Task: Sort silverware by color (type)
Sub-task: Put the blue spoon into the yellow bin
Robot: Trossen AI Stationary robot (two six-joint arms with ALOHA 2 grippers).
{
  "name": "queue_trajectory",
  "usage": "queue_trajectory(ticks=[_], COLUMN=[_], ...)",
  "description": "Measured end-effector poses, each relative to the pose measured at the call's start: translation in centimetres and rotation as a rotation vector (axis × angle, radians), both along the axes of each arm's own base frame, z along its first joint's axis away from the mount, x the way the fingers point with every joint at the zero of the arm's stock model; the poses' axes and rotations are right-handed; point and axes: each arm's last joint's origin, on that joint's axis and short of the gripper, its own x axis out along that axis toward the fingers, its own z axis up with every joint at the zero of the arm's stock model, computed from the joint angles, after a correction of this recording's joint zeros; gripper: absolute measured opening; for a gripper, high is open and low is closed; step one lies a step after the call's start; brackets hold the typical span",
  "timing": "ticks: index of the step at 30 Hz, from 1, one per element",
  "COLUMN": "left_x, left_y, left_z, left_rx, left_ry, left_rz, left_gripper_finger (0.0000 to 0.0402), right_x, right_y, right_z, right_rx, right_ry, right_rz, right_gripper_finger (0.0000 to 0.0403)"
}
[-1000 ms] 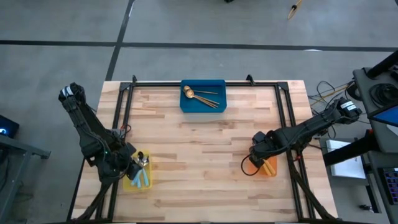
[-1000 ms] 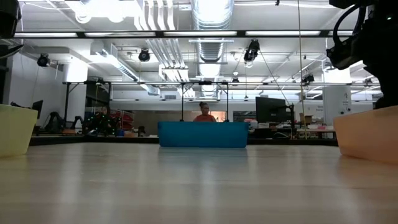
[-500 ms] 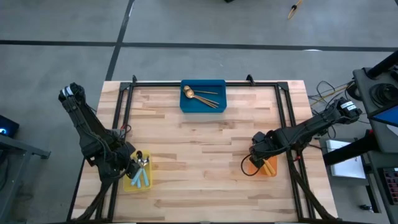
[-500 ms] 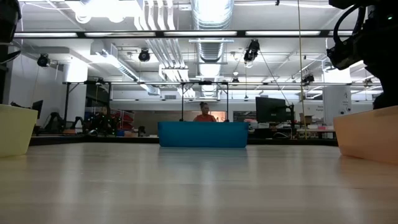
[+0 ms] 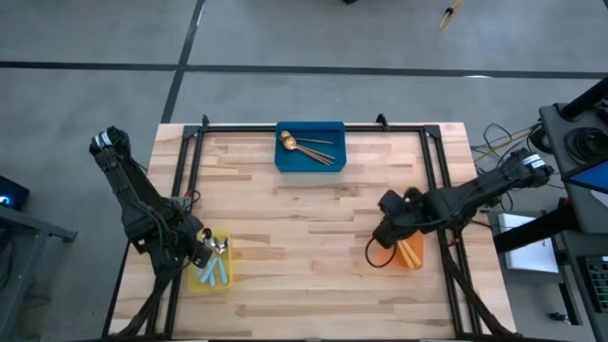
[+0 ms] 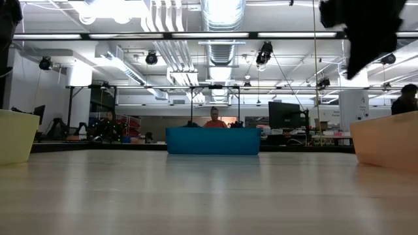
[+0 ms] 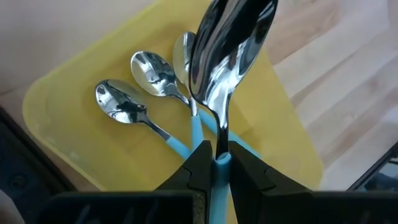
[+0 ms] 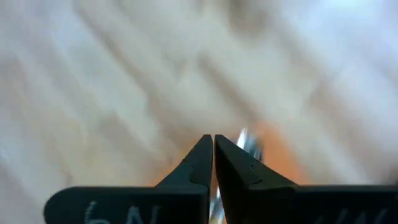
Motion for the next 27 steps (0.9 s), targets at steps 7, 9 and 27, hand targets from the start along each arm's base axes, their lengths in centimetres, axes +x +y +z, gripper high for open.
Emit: queue_trajectory(ticks=[7,9,27], left_x=[0.0,0.0,0.8], left_y=[0.0,0.0,-1.2], left_z=[0.0,0.0,-1.3], left_rx=[-0.025,-0.031,0.021], left_ry=[0.004,-0.002,0.019], left_rz=[0.055,0.081,0.129], left_gripper_finger=[0.0019,0.0019,0.0021], right_x=[2.6,3.6,7.1], right_y=[0.2,0.3,-3.7], right_z=[2.1,2.3,4.8], right_rx=[-0.272,-0.309,-0.521], right_ry=[-0.276,-0.342,-0.584], right_rz=[0.154,0.214,0.276], right_gripper_finger=[0.0009,0.0009,0.0009])
